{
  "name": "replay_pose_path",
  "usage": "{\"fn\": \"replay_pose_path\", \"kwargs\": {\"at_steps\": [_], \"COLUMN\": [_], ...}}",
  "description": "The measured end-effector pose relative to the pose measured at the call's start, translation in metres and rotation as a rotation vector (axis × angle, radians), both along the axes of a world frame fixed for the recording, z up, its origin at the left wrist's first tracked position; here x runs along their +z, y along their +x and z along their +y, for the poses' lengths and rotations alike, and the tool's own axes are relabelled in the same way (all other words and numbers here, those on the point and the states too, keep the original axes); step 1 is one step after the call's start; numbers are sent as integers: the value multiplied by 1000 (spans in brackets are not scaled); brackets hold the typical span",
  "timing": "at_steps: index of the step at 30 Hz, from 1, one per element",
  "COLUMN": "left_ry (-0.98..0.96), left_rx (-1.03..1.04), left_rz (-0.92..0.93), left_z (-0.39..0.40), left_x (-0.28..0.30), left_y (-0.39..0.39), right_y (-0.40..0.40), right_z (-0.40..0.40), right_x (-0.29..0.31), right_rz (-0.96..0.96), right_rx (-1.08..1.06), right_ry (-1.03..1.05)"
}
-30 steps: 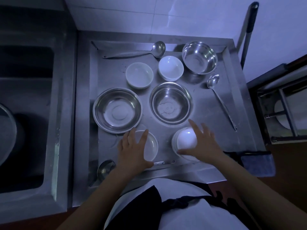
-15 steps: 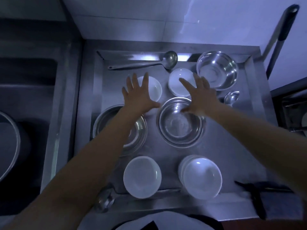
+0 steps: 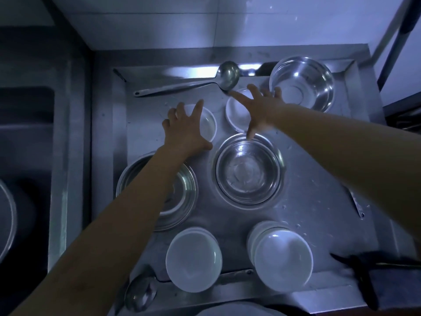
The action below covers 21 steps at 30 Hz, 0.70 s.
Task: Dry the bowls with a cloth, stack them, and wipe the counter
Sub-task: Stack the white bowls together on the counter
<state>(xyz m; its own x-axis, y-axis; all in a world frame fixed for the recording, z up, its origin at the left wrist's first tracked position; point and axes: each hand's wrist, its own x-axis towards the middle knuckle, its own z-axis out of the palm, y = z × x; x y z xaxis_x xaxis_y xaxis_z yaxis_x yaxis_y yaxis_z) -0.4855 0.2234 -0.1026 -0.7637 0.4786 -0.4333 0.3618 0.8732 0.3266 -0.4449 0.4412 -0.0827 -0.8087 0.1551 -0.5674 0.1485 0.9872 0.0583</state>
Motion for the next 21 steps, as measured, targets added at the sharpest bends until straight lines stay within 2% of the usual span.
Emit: {"fn": "replay_pose_path", "kwargs": {"at_steps": [6, 12, 17, 21], "left_ry": [194, 314, 267, 204], "left_rx": [36, 33, 15, -22], "left_rz": [21, -91, -178, -184], "left_z": [-29, -98, -150, -164], "left_x": [56, 93, 84, 73], "left_y": [39, 136, 212, 246], "right_y": [19, 118, 240, 320], "right_z": [-17, -56, -97, -131], "right_x": [14, 67, 95, 97], "right_rz": [110, 185, 288, 303], "right_rx": [-107, -462, -751, -885], "right_ry": [-24, -321, -372, -360]}}
